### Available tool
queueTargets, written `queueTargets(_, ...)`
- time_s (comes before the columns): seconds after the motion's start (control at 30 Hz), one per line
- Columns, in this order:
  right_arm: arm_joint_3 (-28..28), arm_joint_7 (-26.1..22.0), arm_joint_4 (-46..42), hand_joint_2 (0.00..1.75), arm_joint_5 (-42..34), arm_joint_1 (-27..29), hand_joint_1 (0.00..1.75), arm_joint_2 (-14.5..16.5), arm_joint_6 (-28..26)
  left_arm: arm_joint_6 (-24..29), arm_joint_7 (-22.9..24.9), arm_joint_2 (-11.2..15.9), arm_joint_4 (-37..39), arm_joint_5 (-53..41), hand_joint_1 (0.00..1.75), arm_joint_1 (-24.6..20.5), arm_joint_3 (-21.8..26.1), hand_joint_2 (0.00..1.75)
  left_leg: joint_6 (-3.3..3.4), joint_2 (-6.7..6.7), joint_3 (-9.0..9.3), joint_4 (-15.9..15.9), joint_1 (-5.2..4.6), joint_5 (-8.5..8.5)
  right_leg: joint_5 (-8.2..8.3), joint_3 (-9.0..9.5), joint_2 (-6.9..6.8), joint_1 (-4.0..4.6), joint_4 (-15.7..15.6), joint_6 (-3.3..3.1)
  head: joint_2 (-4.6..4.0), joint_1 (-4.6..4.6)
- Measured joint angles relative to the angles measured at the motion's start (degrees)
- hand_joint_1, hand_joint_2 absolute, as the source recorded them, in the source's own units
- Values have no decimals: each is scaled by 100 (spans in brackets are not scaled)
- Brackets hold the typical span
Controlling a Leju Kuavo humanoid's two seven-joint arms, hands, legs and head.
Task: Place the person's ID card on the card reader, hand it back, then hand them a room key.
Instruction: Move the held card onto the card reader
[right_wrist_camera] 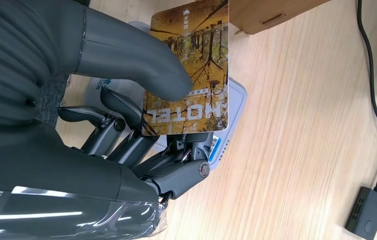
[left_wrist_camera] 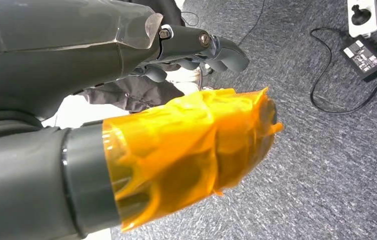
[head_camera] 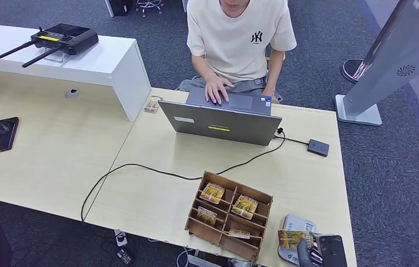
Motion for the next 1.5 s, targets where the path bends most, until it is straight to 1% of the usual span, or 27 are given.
queueTargets(0.33,69,-103,-62,175,-99,-1,175,-98,-124,-21,-18,36,17,76,0,-4,27,0,0,0,-1,0,-1,0,0,-1,0,0,0,0,0,1)
queueTargets(0.9,46,-104,-299,175,-91,108,175,-325,-244,-104,-55,117,17,160,0,-14,143,0,0,0,-3,0,-1,0,0,-4,-1,0,0,0,0,0)
queueTargets(1.33,-250,134,-188,175,618,50,175,-330,-283,-120,-59,135,17,190,0,-32,141,0,0,-1,-4,1,-2,0,0,-3,-1,0,0,0,0,1)
queueTargets(1.5,-367,160,-87,175,723,-5,175,-324,-254,-125,-59,138,17,196,0,-33,140,0,0,-1,-4,1,-1,0,0,-3,-1,0,0,0,0,0)
